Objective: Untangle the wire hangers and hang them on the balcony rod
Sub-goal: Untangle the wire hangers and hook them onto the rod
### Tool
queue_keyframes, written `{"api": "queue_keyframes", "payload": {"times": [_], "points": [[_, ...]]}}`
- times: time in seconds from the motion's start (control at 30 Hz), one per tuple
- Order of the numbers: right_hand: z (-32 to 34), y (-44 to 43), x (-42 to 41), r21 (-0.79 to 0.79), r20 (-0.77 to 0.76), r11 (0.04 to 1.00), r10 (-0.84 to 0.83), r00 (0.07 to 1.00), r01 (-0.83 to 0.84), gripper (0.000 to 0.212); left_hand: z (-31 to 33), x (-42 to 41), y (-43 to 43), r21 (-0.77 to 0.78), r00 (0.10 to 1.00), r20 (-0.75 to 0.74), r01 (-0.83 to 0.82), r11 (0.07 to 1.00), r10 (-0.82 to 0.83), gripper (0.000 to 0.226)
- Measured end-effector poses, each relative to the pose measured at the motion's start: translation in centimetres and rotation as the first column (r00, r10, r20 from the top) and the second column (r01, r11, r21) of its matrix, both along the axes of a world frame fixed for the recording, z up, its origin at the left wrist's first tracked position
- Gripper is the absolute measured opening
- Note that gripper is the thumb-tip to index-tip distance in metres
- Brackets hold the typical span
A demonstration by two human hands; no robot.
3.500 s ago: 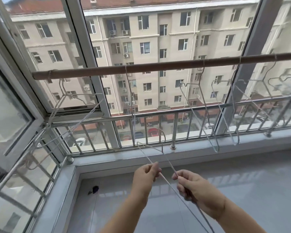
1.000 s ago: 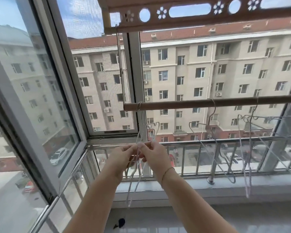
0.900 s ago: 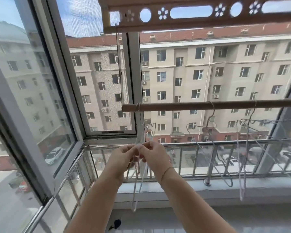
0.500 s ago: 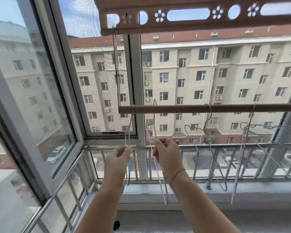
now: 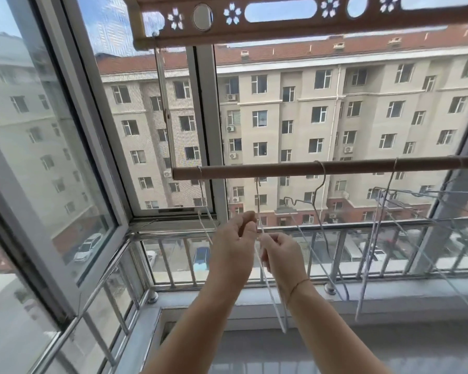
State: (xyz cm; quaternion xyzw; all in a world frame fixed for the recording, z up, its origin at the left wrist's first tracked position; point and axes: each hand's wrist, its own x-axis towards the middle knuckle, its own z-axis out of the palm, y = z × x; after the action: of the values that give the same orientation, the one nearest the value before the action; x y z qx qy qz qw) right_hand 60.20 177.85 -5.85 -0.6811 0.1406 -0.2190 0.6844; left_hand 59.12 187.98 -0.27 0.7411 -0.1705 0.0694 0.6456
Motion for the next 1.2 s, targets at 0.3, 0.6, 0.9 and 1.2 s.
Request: {"api": "queue_keyframes", "payload": {"times": [0.3,0.6,0.9,1.2], "points": [[-5.6,-1.3,-7.2,0.038,-0.049,0.993,0.117,0.992,-0.115,0.016,-9.0,0.1,-2.8,0.147,0.953,-0.296,-0.016,0.989,0.06,0.038],[-12.1,0.8,-10.8,0.096,-0.213,0.986,0.155,0.965,-0.137,0.013,-13.9,-1.6,-1.1,0.019,0.841,-0.537,0.084,0.996,-0.06,0.01],[-13.3,0.2,-10.4,0.001,-0.295,0.986,0.16,0.942,-0.168,0.007,-15.7,-1.0,0.5,0.083,0.795,-0.606,0.106,0.991,-0.034,0.008],[-12.8,-4.6,-8.0,-0.508,-0.2,0.854,0.014,0.98,-0.116,0.031,-16.8,-0.2,2.3,0.321,0.876,-0.483,0.159,0.934,0.017,0.013]]}}
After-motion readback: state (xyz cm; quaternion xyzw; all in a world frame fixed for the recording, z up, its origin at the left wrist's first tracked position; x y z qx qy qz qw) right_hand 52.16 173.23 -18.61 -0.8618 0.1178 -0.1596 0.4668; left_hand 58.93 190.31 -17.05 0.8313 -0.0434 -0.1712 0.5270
